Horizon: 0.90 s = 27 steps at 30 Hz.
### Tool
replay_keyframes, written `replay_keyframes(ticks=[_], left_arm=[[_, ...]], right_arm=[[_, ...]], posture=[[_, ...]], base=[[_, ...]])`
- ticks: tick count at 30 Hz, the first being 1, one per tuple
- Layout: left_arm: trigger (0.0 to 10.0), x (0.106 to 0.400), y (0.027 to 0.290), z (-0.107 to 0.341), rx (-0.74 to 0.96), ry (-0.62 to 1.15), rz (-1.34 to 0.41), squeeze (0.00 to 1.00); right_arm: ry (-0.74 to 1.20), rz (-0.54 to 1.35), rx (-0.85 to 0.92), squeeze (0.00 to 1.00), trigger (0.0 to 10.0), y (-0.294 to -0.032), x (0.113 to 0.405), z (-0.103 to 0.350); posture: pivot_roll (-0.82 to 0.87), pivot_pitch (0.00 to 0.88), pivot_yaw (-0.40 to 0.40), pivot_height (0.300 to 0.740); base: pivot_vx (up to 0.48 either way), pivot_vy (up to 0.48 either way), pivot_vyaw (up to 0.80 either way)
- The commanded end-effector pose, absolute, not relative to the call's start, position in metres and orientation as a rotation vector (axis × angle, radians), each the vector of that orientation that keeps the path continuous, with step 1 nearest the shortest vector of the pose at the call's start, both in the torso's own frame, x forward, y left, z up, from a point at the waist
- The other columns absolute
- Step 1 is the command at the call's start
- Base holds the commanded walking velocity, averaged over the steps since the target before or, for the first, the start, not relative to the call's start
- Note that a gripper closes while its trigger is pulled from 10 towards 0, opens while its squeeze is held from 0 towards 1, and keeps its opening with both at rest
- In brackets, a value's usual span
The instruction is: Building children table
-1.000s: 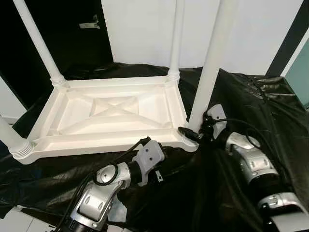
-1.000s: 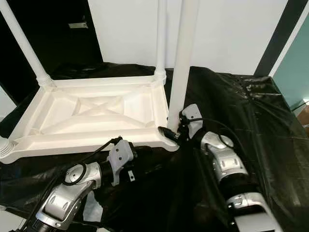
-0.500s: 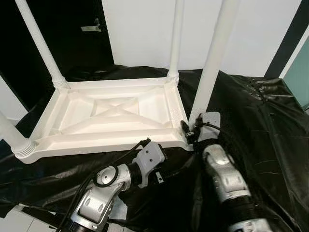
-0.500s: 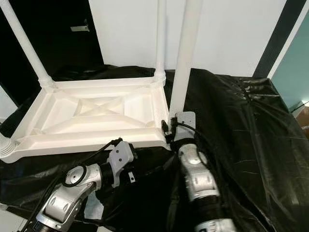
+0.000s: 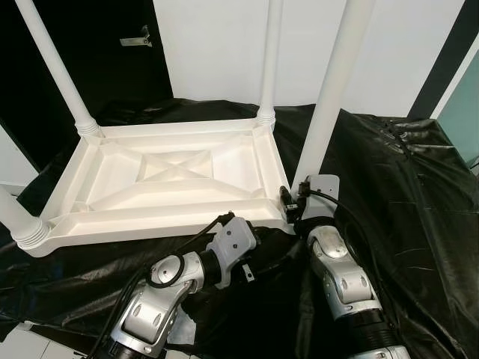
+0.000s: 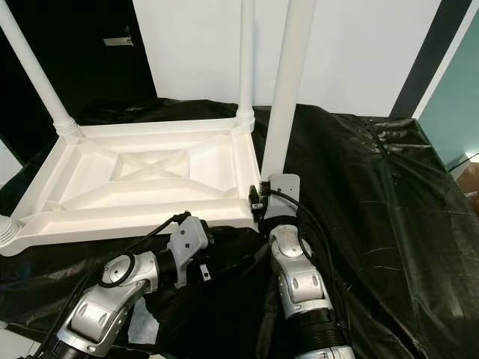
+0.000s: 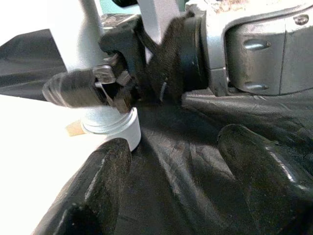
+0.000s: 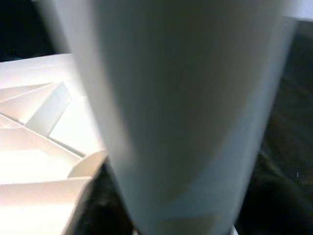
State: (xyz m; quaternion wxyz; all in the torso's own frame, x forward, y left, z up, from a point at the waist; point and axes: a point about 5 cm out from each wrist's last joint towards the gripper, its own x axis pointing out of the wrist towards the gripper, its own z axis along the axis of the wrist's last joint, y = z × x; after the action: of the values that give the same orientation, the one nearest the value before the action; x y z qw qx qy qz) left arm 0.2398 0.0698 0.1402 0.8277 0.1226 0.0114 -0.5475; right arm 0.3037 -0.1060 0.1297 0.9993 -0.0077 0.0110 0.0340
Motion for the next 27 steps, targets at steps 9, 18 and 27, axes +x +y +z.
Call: replay_keyframes(ticks=[9, 18, 27], left_arm=[[10.0, 0.246, 0.081, 0.145, 0.286, 0.019, -1.098, 0.00], [10.0, 0.245, 0.081, 0.146, 0.282, 0.018, -1.114, 0.00], [10.0, 0.245, 0.079, 0.146, 0.280, 0.017, -1.124, 0.00]], right_arm=[[-0.044, 0.175, -0.030, 1.00, 10.0, -0.135, 0.292, 0.133], [-0.047, 0.394, -0.087, 0.00, 10.0, -0.162, 0.293, 0.133], [-0.016, 0.605, -0.169, 0.00, 10.0, -0.172, 0.310, 0.134]], posture=[[-0.03, 0.000, -0.009, 0.740], [-0.03, 0.000, 0.002, 0.740], [-0.02, 0.000, -0.004, 0.740]], base=[[0.000, 0.000, 0.00], [0.000, 0.000, 0.00], [0.000, 0.000, 0.00]])
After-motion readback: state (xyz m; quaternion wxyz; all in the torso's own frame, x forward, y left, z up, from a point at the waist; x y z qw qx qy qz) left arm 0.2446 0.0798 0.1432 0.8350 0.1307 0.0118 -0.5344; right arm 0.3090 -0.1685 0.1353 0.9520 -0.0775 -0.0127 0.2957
